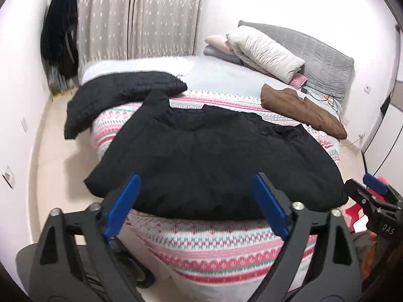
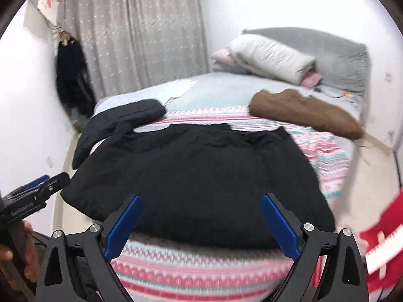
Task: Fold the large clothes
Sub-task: 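Open both grippers and withdraw them from the folded coat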
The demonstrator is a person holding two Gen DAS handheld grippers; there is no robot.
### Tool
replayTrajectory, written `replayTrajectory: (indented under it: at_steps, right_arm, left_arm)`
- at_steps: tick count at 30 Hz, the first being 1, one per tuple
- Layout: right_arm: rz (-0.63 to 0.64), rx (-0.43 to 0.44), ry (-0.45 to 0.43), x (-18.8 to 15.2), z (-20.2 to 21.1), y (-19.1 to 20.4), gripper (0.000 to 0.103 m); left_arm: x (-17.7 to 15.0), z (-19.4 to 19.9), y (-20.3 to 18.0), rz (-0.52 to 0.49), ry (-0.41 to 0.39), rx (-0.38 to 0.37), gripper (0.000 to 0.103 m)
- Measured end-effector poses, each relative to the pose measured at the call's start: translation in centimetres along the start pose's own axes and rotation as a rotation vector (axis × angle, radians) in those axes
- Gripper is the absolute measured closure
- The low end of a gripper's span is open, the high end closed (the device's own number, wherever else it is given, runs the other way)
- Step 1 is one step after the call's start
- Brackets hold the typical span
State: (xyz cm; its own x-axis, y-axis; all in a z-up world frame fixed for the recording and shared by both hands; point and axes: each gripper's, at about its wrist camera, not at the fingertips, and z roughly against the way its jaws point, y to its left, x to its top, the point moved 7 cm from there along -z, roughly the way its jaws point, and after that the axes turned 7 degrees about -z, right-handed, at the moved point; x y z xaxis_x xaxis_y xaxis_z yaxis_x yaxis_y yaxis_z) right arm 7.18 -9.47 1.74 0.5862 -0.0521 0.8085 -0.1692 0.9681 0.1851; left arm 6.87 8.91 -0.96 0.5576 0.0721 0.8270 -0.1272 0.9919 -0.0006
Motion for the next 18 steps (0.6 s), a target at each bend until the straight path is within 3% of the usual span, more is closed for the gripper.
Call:
replayTrajectory:
  at_steps: [4, 7, 13, 18]
  right_arm:
    - [-0.031, -0.041, -0.03, -0.7, 2.3, -0.2, 0.004]
    - [-0.033, -0.096, -0.055, -0.4, 3.6, -0.6, 0.003]
    - [-0.035, -0.09, -0.062, -1.4, 5.5, -0.3, 0.001]
    - [-0.049, -0.102, -0.032, -2.3, 4.7, -0.4, 0.001]
  left_arm:
    - [-0.3, 1.9, -0.6, 0.001, -0.036, -0.013, 0.006]
    - [-0.8, 2.2, -0.9, 0.004, -0.008, -0.017, 0.006]
    - [-1.9, 2.2, -1.6, -0.028, 0.021, -0.005, 0.006]
    - [-2.4, 2.5, -2.0, -0.03, 0.026, -0.009, 0.006]
